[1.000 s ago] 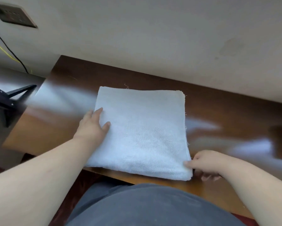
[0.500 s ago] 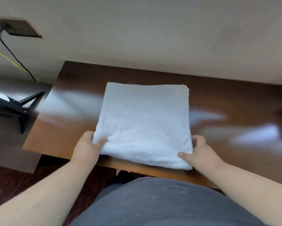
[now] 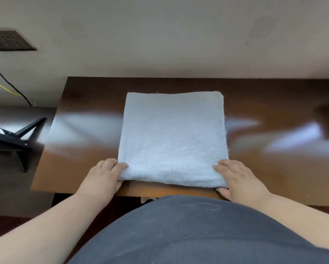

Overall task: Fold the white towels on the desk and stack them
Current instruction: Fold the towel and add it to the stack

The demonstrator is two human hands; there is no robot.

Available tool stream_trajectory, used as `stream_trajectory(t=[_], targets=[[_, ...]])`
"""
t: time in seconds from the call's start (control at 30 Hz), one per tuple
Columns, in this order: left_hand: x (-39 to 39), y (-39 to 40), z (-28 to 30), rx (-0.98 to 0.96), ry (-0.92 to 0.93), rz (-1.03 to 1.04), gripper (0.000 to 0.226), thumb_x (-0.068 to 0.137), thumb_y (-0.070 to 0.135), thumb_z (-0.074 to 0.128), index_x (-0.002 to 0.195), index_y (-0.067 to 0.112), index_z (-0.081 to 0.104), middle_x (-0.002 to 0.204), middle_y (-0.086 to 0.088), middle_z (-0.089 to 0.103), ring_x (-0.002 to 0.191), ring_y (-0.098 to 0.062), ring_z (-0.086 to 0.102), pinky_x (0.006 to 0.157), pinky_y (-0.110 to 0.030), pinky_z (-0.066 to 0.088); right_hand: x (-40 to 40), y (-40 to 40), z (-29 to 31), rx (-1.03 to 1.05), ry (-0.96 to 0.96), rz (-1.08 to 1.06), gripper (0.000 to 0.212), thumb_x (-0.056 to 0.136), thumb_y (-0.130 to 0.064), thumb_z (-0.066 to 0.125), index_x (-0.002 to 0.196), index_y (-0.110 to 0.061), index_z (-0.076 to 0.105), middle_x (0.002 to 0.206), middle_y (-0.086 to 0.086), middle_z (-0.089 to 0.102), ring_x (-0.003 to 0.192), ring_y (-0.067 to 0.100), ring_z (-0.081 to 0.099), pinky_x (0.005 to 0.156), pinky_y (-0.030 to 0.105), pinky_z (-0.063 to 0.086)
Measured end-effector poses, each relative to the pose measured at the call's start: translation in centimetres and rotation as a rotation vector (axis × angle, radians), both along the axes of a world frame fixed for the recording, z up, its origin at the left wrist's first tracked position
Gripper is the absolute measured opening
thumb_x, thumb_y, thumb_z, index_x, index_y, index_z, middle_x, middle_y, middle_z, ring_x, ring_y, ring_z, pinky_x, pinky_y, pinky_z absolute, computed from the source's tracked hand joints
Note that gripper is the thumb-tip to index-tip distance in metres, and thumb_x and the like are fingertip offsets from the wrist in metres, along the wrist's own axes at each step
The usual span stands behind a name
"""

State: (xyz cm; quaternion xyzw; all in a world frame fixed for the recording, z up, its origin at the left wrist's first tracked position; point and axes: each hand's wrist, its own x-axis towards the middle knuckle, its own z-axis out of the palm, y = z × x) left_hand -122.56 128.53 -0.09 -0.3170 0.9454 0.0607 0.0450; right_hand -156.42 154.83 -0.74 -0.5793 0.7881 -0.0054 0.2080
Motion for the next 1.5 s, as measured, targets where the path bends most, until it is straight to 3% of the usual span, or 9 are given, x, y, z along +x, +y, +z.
stream_trajectory(t=[0.2, 0.37, 0.53, 0.73, 0.87, 1.1, 1.2, 1.3, 1.5], targets=[[-1.0, -1.1, 1.3, -0.008, 0.011, -0.078, 0.046, 0.062, 0.038, 0.053, 0.097, 0.017, 0.074, 0.106, -0.004, 0.064, 0.098, -0.032, 0.061, 0.086, -0.045, 0.052, -0.8, -2.0, 1.3, 0.079, 0.059, 0.015, 0.053, 0.081, -0.036, 0.066, 0.134, -0.029, 0.059, 0.132, -0.008, 0.056, 0.129, 0.019, 0.045, 0.111, 0.029, 0.029], [-1.5, -3.9, 3.9, 0.190, 0.073, -0.123, 0.043, 0.066, 0.034, 0.047, 0.102, 0.022, 0.068, 0.118, 0.007, 0.067, 0.120, -0.020, 0.058, 0.114, -0.031, 0.030, -2.4, -2.8, 4.7, -0.102, -0.323, -0.237, 0.030, 0.071, -0.018, 0.065, 0.099, -0.027, 0.073, 0.115, -0.017, 0.058, 0.117, 0.008, 0.050, 0.100, 0.010, 0.030], [-3.6, -6.2, 6.0, 0.509, 0.392, 0.332, 0.033, 0.071, 0.041, 0.050, 0.104, 0.041, 0.046, 0.086, 0.015, 0.063, 0.077, -0.001, 0.060, 0.066, -0.028, 0.044, -2.5, -5.1, 7.0, -0.389, -0.556, -0.702, 0.043, 0.081, -0.012, 0.065, 0.102, -0.050, 0.062, 0.101, -0.030, 0.066, 0.092, -0.010, 0.061, 0.072, 0.006, 0.044], [-10.2, -9.3, 5.3, 0.655, 0.830, 0.684, 0.035, 0.084, 0.056, 0.044, 0.115, 0.043, 0.033, 0.083, 0.005, 0.056, 0.067, -0.006, 0.053, 0.066, -0.034, 0.043, -5.0, -12.1, 7.6, -0.592, -0.547, -0.895, 0.046, 0.089, -0.042, 0.060, 0.129, -0.053, 0.039, 0.119, -0.035, 0.046, 0.100, -0.027, 0.047, 0.082, 0.007, 0.033], [-13.8, -12.5, 4.1, 0.583, 0.804, 0.787, 0.028, 0.090, 0.054, 0.041, 0.114, 0.042, 0.034, 0.093, 0.009, 0.056, 0.079, -0.008, 0.055, 0.066, -0.028, 0.040, -7.8, -17.0, 6.4, -0.609, -0.526, -0.951, 0.049, 0.097, -0.038, 0.058, 0.142, -0.038, 0.039, 0.134, -0.017, 0.046, 0.120, 0.003, 0.047, 0.098, 0.021, 0.032], [-18.6, -17.8, 1.7, 0.632, 0.571, 0.987, 0.033, 0.096, 0.060, 0.042, 0.114, 0.032, 0.044, 0.085, 0.015, 0.048, 0.072, -0.006, 0.048, 0.063, -0.025, 0.036, -11.6, -22.4, 2.1, -0.442, -0.497, -1.052, 0.050, 0.098, -0.048, 0.054, 0.143, -0.030, 0.040, 0.138, -0.002, 0.054, 0.115, 0.020, 0.054, 0.091, 0.028, 0.035], [-17.5, -17.5, 1.9, 0.733, 0.656, 0.976, 0.047, 0.092, 0.065, 0.042, 0.130, 0.038, 0.045, 0.097, 0.020, 0.052, 0.089, -0.007, 0.055, 0.081, -0.028, 0.043, -11.7, -22.6, 2.1, -0.420, -0.551, -1.201, 0.072, 0.086, -0.069, 0.054, 0.146, -0.033, 0.037, 0.131, -0.010, 0.057, 0.105, 0.019, 0.053, 0.087, 0.030, 0.039], [-13.9, -14.8, 1.5, 0.753, 0.623, 0.858, 0.054, 0.095, 0.057, 0.051, 0.144, 0.041, 0.035, 0.103, 0.023, 0.061, 0.090, 0.002, 0.059, 0.074, -0.021, 0.043, -10.2, -19.8, 3.4, -0.488, -0.635, -1.306, 0.079, 0.071, -0.082, 0.054, 0.140, -0.046, 0.039, 0.104, -0.030, 0.058, 0.100, 0.013, 0.060, 0.076, 0.038, 0.057], [-14.0, -12.3, 0.3, 0.638, 0.448, 0.888, 0.031, 0.096, 0.060, 0.041, 0.093, 0.031, 0.053, 0.084, 0.014, 0.062, 0.078, -0.002, 0.057, 0.060, -0.023, 0.036, -5.0, -16.4, 1.2, -0.460, -0.667, -1.076, 0.080, 0.075, -0.056, 0.077, 0.140, -0.048, 0.031, 0.111, -0.042, 0.058, 0.102, -0.023, 0.056, 0.074, 0.004, 0.047]])
